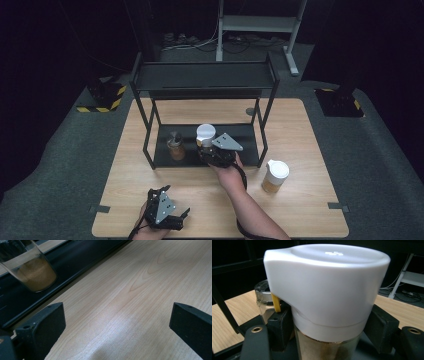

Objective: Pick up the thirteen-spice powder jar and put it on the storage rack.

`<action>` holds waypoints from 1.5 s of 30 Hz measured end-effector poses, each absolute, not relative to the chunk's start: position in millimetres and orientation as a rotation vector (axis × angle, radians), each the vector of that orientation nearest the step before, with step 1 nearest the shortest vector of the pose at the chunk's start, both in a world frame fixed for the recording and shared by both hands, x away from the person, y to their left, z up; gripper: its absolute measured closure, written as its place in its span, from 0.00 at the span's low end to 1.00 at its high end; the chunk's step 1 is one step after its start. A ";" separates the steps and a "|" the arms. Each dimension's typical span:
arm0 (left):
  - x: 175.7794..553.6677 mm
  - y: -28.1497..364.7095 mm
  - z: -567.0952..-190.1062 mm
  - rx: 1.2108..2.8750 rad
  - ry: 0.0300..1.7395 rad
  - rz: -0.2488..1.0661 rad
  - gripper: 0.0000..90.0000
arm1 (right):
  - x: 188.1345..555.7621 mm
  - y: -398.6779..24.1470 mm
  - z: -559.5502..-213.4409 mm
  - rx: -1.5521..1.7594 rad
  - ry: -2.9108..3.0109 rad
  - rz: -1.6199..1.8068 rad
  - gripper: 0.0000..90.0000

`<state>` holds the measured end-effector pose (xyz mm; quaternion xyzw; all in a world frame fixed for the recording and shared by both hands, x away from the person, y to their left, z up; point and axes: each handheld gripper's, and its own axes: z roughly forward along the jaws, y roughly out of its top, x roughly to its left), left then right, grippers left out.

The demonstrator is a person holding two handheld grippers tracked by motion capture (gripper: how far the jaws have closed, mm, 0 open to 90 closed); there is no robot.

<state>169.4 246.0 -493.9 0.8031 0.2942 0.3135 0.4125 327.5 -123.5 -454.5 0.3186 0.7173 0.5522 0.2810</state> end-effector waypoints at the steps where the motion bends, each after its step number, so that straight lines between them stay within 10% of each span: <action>1: 169.5 246.2 -494.0 2.018 0.741 0.786 0.01 | 328.1 -122.8 -454.8 0.856 1.923 1.480 0.34; 45: 169.2 248.9 -495.0 2.007 0.734 0.781 0.01 | 344.6 -102.3 -479.1 0.888 1.946 1.409 0.33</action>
